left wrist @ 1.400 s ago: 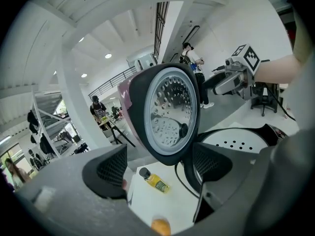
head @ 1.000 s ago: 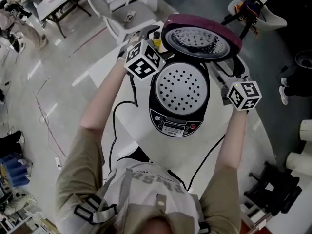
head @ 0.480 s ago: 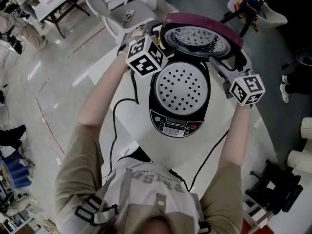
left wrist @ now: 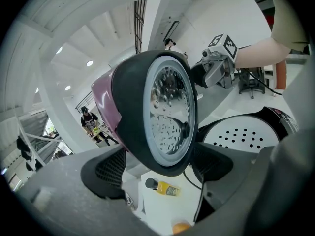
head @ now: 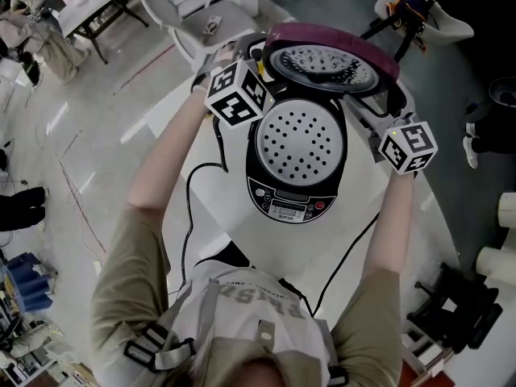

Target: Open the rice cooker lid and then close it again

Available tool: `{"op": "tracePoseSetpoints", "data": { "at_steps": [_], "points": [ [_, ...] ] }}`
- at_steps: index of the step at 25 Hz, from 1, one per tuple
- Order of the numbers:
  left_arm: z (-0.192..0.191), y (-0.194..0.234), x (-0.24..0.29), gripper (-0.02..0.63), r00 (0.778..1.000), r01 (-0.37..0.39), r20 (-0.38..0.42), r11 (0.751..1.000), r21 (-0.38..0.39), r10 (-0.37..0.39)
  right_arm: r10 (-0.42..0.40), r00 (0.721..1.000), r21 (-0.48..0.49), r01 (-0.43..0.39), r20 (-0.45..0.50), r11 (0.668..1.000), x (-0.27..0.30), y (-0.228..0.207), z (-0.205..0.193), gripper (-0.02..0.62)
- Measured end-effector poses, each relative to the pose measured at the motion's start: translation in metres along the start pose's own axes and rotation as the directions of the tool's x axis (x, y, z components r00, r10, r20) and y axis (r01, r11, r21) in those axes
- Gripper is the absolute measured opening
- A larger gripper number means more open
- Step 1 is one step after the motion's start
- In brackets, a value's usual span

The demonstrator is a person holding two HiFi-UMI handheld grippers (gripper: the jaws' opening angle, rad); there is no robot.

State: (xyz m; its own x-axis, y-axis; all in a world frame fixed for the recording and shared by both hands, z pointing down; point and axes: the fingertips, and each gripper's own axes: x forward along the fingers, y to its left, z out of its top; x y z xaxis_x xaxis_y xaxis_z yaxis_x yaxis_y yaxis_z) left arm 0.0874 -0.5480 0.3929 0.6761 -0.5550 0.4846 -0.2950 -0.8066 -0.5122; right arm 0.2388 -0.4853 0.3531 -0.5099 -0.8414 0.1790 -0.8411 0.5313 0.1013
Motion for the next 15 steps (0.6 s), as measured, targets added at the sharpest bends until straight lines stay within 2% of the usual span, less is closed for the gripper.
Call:
{"op": "tracePoseSetpoints", "data": {
  "at_steps": [4, 15],
  "points": [
    [-0.001, -0.007, -0.005, 0.440, 1.000, 0.000, -0.006, 1.000, 0.013, 0.000, 0.006, 1.000, -0.029, -0.006, -0.011, 1.000, -0.006, 0.007, -0.004, 0.469],
    [-0.010, -0.037, -0.026, 0.465, 0.997, 0.020, -0.075, 0.996, 0.085, -0.014, 0.022, 0.992, -0.180, -0.045, -0.124, 0.983, -0.026, 0.033, -0.025, 0.469]
  ]
}}
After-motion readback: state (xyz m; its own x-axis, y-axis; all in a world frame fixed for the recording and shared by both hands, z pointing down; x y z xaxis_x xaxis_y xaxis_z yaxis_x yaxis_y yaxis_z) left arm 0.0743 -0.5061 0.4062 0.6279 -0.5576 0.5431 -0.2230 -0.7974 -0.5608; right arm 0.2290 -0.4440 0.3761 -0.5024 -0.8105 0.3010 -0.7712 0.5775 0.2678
